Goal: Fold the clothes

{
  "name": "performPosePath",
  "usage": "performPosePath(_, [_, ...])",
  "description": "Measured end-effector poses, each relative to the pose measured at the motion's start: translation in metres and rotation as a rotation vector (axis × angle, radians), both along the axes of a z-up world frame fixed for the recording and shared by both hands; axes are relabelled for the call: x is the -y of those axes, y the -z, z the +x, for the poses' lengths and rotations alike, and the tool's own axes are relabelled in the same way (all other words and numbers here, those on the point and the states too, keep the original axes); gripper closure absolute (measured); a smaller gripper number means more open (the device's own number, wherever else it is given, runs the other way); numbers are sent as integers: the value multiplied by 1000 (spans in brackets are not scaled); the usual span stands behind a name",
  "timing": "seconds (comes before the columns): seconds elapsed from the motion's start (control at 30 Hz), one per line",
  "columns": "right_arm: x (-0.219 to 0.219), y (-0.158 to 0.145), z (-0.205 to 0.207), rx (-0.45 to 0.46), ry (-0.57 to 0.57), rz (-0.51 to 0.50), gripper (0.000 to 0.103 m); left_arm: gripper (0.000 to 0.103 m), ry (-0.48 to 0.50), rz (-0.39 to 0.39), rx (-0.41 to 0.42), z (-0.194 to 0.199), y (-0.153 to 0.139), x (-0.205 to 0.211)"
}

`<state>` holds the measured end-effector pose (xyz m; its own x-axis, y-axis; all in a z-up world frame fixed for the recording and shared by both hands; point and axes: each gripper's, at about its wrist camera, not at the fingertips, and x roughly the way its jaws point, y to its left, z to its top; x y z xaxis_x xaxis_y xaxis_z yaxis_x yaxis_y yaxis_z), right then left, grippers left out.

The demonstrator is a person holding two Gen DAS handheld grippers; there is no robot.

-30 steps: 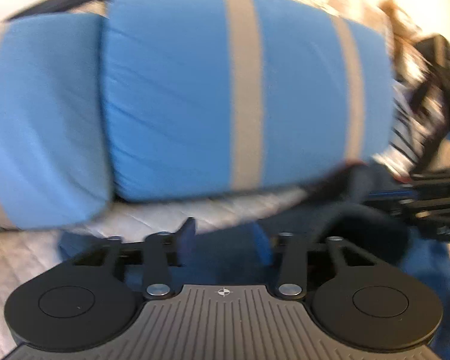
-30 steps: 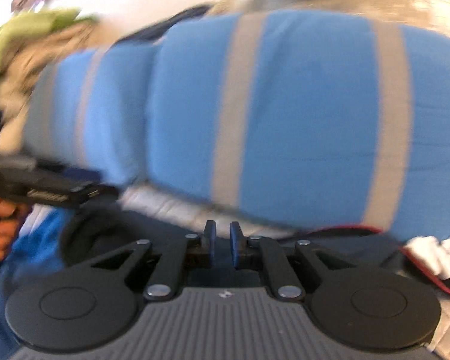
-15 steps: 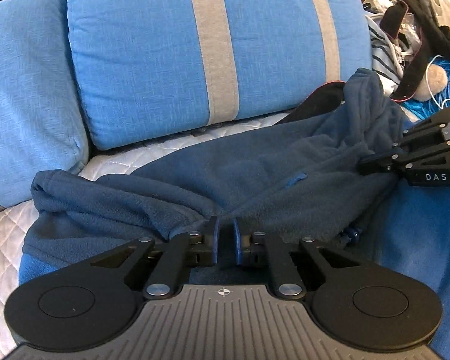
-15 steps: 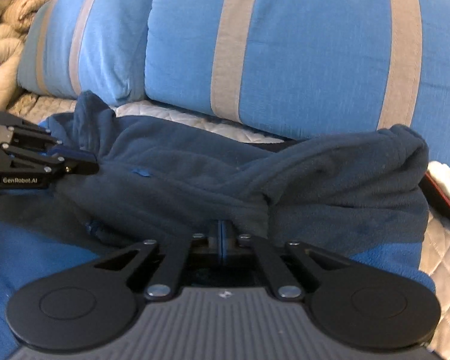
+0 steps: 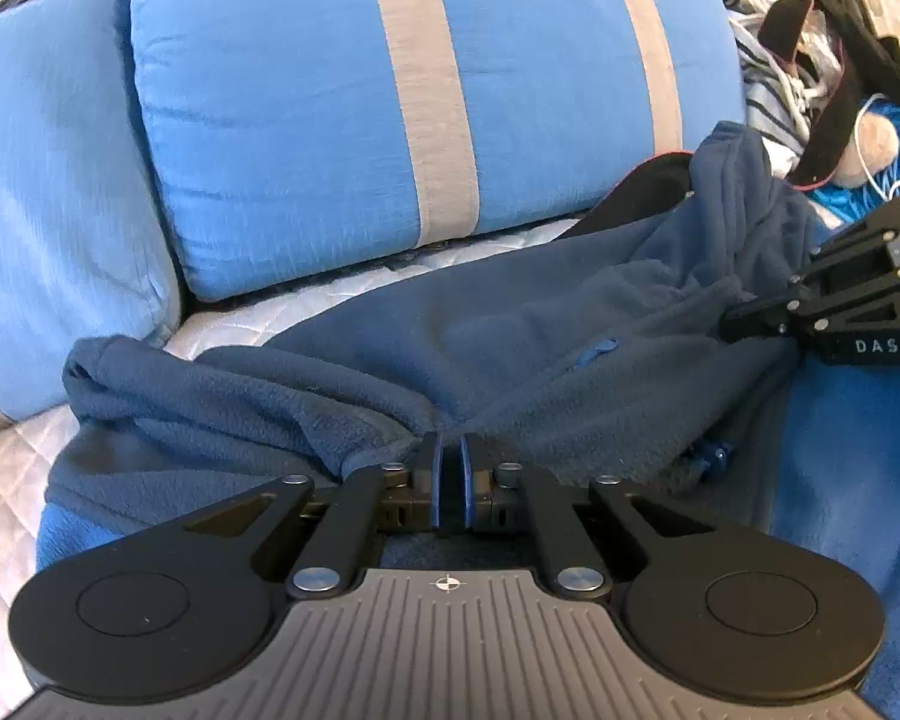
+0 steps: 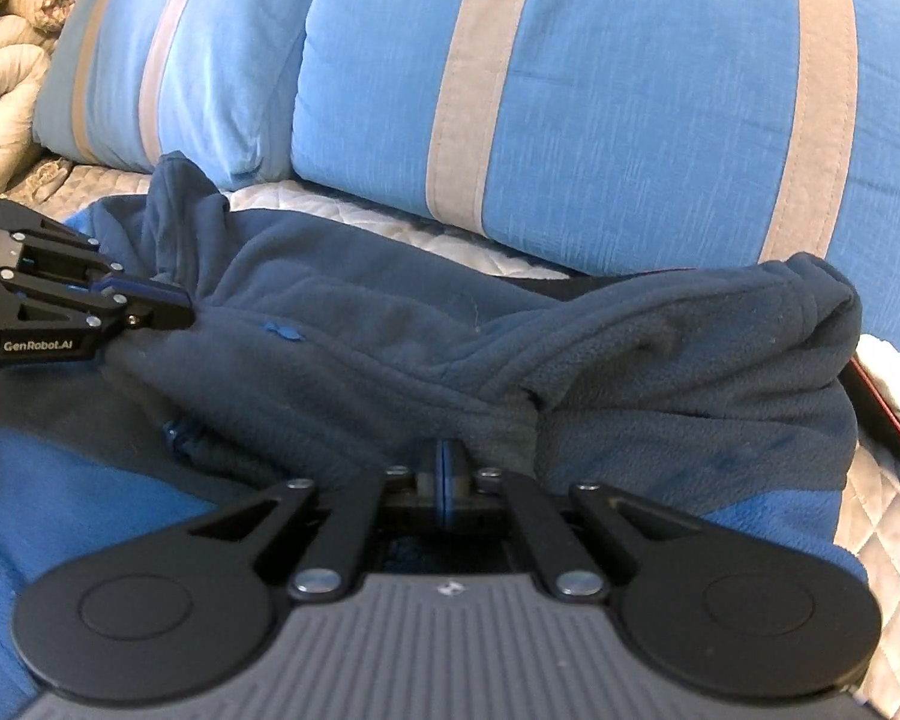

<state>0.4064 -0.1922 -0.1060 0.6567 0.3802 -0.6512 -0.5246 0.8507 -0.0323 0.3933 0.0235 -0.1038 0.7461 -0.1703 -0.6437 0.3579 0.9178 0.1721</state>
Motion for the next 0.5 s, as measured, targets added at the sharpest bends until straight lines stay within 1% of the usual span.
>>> performPosePath(0.1, [0, -4, -1, -6, 7, -12, 87, 94, 8, 48, 40, -11, -8, 3])
performPosePath(0.13, [1, -7, -2, -11, 11, -19, 84, 94, 5, 64, 50, -18, -14, 3])
performPosePath(0.17, [4, -12, -5, -11, 21, -23, 76, 93, -8, 77, 61, -27, -21, 1])
performPosePath(0.2, [9, -19, -11, -5, 38, -24, 61, 88, -23, 90, 72, -36, -29, -1])
performPosePath(0.23, [14, -26, -17, 6, 58, -26, 50, 75, -41, 101, 93, -48, -39, -4])
performPosePath(0.27, [21, -35, -26, 22, 73, -23, 26, 60, -56, 99, 116, -59, -49, -8])
performPosePath(0.3, [28, -44, -35, 40, 83, -15, 13, 52, -69, 88, 133, -71, -59, -13])
performPosePath(0.33, [37, -54, -46, 47, 84, 6, 12, 39, -85, 63, 136, -84, -70, -20])
performPosePath(0.37, [45, -63, -56, 39, 89, 22, 11, 31, -103, 32, 133, -96, -81, -26])
performPosePath(0.4, [52, -71, -65, 26, 98, 32, 5, 29, -119, 2, 127, -108, -91, -32])
performPosePath(0.43, [58, -79, -75, 14, 108, 41, 1, 24, -135, -28, 119, -121, -101, -39])
performPosePath(0.5, [69, -94, -98, -5, 114, 62, 0, 22, -161, -77, 110, -147, -120, -50])
